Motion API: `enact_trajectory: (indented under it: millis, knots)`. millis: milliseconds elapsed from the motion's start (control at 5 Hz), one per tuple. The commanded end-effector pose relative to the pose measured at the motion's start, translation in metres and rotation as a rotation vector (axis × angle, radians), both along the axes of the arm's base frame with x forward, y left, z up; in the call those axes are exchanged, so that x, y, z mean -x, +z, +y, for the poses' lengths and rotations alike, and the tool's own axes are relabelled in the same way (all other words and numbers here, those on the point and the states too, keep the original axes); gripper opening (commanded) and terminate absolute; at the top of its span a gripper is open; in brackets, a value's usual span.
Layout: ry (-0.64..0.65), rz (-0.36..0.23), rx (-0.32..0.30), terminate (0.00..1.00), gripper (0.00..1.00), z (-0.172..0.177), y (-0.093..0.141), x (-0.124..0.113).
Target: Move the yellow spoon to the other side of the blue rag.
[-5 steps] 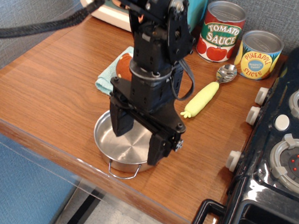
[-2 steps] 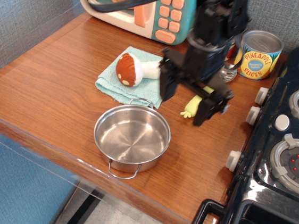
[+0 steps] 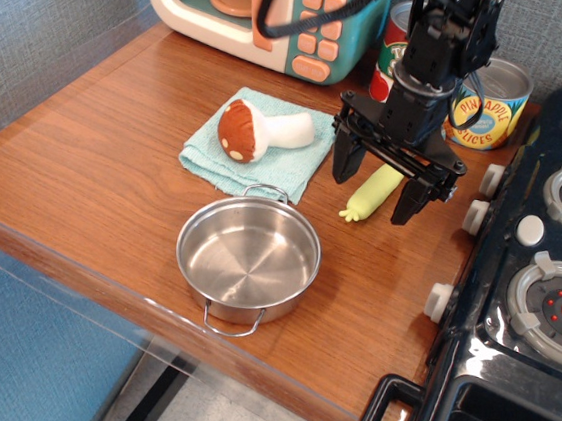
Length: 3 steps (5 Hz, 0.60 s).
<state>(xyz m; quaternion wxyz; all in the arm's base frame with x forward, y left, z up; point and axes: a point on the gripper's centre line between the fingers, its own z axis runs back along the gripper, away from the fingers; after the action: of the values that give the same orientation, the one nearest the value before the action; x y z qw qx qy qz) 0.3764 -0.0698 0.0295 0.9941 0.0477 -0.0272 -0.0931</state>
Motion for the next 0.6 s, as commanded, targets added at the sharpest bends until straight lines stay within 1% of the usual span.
enact_trajectory:
  millis: [0, 200, 400]
  knots:
    - [0.085, 0.004, 0.059, 0.00, 1.00, 0.012, -0.018, -0.020]
    - [0.091, -0.004, 0.065, 0.00, 0.00, 0.013, -0.018, -0.017]
    - [0.088, -0.043, 0.099, 0.00, 0.00, 0.014, 0.002, -0.015]
